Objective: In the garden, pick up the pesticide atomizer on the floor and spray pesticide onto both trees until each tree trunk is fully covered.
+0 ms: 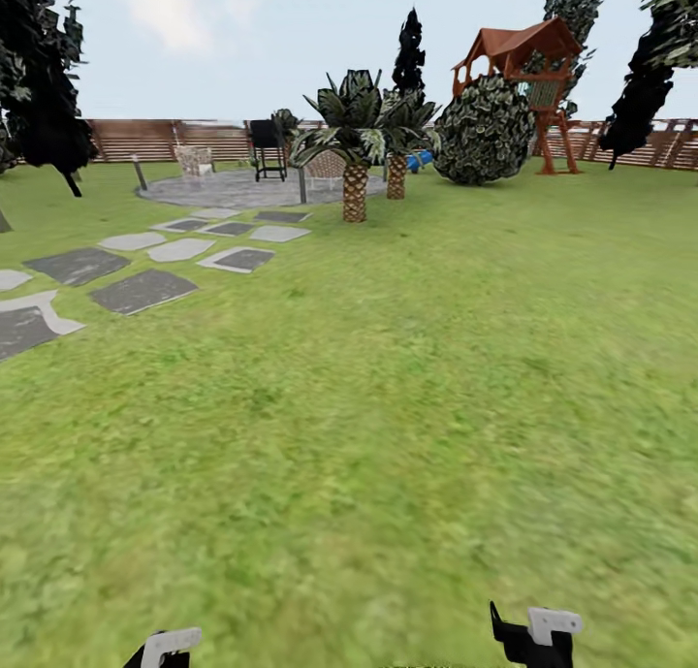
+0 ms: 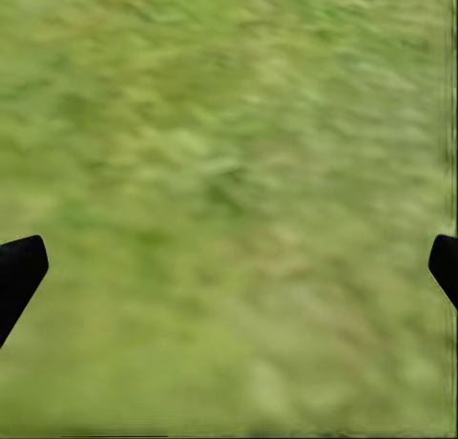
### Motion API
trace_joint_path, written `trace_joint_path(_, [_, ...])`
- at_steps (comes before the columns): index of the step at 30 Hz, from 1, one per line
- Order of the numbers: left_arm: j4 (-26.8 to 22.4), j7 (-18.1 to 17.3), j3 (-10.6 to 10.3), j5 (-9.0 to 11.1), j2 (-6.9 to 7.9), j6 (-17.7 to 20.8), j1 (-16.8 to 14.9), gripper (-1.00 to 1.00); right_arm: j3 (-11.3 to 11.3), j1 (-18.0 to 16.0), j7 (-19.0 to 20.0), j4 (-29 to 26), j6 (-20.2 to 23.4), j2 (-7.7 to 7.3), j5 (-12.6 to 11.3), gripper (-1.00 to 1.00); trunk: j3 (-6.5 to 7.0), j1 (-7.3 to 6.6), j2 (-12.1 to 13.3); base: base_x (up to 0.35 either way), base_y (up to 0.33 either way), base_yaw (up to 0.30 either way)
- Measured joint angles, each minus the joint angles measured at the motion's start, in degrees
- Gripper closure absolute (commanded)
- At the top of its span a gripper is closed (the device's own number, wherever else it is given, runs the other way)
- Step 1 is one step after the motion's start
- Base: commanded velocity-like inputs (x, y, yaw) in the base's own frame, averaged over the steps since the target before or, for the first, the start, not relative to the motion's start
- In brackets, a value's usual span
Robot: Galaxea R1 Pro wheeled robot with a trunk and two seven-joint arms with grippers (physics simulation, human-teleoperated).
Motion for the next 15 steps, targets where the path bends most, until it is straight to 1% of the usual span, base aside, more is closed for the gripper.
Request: trace_joint_path(15, [0.0, 0.0, 0.0, 0.0, 0.04, 0.0, 0.0, 1.0, -0.01, 0.0, 0.0, 0.0, 0.0, 0.0, 0.0, -1.0, 0.0, 0.0, 0.0, 0.0, 0.0, -0.3])
